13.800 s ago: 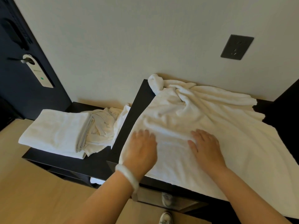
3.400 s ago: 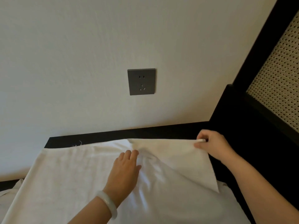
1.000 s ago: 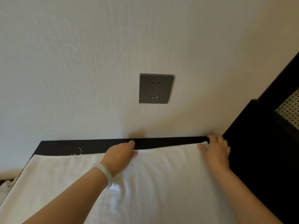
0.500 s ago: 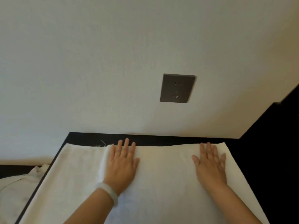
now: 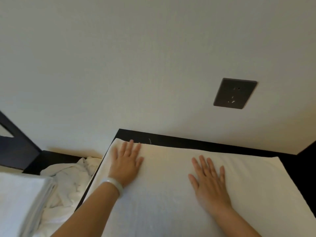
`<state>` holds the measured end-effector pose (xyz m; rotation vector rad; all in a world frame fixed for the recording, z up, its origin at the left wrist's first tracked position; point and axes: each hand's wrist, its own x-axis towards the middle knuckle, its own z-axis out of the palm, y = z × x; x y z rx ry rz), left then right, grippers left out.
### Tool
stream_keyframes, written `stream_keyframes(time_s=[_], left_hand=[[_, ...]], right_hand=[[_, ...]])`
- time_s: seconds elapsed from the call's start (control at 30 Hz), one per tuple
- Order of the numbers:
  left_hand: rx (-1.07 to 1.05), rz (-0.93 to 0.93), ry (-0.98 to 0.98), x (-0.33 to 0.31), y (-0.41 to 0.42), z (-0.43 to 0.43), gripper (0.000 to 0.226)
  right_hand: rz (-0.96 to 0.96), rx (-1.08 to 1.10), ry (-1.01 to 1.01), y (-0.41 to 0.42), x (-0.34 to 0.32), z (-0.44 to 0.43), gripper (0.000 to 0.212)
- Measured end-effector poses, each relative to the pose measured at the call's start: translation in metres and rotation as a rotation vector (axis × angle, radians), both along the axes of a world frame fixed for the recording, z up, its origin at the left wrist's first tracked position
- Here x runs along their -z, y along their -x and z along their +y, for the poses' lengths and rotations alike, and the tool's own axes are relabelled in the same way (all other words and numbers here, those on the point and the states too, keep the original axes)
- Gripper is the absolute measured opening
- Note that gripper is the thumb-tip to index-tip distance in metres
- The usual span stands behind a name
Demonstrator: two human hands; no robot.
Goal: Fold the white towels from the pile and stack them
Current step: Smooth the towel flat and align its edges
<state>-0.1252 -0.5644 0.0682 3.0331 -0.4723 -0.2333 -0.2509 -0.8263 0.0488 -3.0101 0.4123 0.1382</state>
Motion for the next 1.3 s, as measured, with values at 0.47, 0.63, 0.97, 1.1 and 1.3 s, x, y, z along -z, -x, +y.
stream_keyframes(time_s=[0.47,0.63,0.97,1.1,1.3], left_hand=[[-0.044,-0.088,0.000,-0.002,0.010,0.001,0.063],[0.380,-0.075,0.064,0.012,0.111,-0.069,0.060],[0.340,-0.089,0.057,0.020,0.110,-0.067,0.064],[0.327,-0.091,0.045,0.019,0.109,-0.067,0.066],[0.329,-0.072,0.017,0.017,0.109,-0.067,0.061]], right_hand=[[-0.015,0.005,0.031,-0.002,0.011,-0.007,0.067],[-0.024,-0.023,-0.019,0.003,-0.001,0.001,0.062],[0.072,0.154,0.025,0.061,-0.020,-0.181,0.059],[0.026,-0.108,0.004,0.050,-0.017,-0.163,0.059],[0.069,0.378,-0.025,0.039,-0.022,-0.209,0.061]])
